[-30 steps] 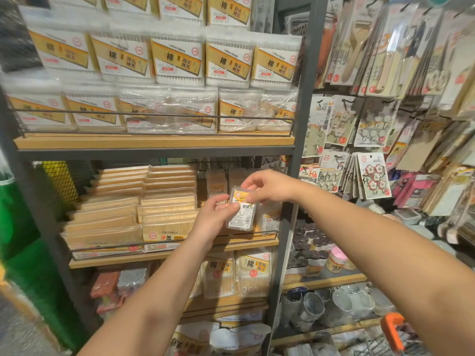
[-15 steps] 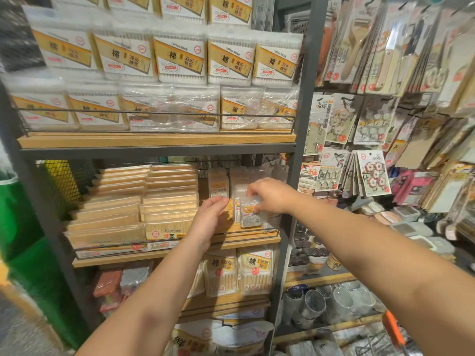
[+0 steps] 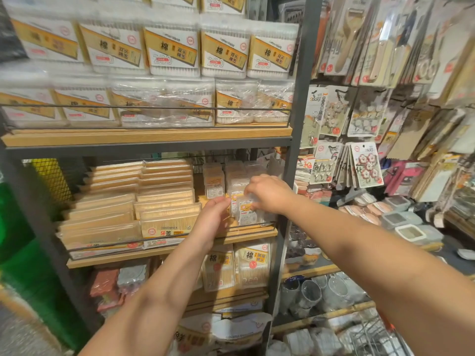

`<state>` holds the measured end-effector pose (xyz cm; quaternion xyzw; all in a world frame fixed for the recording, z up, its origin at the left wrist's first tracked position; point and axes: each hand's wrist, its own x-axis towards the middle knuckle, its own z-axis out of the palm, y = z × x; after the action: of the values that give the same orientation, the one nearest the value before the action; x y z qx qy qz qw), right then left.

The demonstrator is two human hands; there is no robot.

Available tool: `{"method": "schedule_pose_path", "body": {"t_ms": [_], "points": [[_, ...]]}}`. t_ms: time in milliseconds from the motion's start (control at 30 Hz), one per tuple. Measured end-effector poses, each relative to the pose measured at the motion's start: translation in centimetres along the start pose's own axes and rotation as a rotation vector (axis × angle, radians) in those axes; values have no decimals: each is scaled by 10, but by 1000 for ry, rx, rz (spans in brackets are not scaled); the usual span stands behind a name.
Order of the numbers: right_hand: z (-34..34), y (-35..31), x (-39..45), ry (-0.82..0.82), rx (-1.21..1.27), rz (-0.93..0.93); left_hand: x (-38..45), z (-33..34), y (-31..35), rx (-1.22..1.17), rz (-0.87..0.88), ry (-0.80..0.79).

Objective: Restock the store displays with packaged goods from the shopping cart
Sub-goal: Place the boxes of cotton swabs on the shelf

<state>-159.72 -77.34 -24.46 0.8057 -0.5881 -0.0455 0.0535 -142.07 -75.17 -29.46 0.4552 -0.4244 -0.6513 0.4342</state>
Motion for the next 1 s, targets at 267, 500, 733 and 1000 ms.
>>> {"method": "schedule_pose_path", "body": {"t_ms": [267,500,733,1000], "points": [[-6,0,-35,127,337,149,1,18,-17,27,48,85],[32,48,-148,163,706,412,-43,89,-67,254,82,-120],[91,132,-320,116,835,709,-87,240,-112,320,-36,-431],[156,203,-541,26,978,1142,-166,422,-229,467,-293,-761]]}}
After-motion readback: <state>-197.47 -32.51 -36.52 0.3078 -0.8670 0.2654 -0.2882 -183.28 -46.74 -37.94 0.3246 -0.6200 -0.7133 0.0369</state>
